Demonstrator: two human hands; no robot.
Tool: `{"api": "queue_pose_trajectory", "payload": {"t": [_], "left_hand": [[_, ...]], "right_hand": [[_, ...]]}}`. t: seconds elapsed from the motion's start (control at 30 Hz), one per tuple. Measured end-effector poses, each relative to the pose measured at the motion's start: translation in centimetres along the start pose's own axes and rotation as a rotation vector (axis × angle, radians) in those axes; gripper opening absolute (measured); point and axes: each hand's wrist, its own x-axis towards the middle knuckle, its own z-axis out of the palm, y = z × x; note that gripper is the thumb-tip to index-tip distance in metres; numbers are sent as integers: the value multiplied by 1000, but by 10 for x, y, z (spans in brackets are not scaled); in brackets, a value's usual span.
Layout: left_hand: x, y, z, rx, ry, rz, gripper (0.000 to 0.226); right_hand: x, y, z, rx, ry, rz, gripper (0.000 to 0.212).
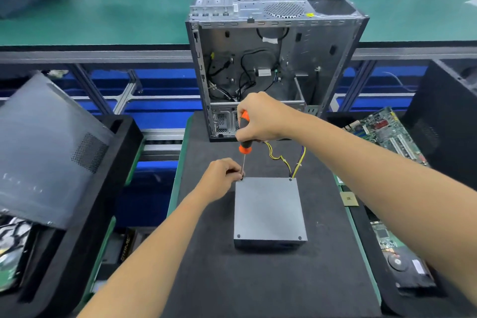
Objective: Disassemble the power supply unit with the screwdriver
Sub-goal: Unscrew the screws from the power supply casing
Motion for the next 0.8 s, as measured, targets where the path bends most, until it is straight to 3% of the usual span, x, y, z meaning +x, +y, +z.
{"api": "queue_pose_trajectory", "payload": {"t": [0.37,0.57,0.8], "left_hand": [[-2,-2,6,12,30,-17,19],[-3,-3,6,-13,30,-51,22],[-7,-8,4,-161,67,-107,21]], "right_hand": [[-1,-4,-3,-18,-81,-32,18],[4,-15,-14,-151,-189,99,54],[11,-23,-22,-287,-408,-58,26]]}}
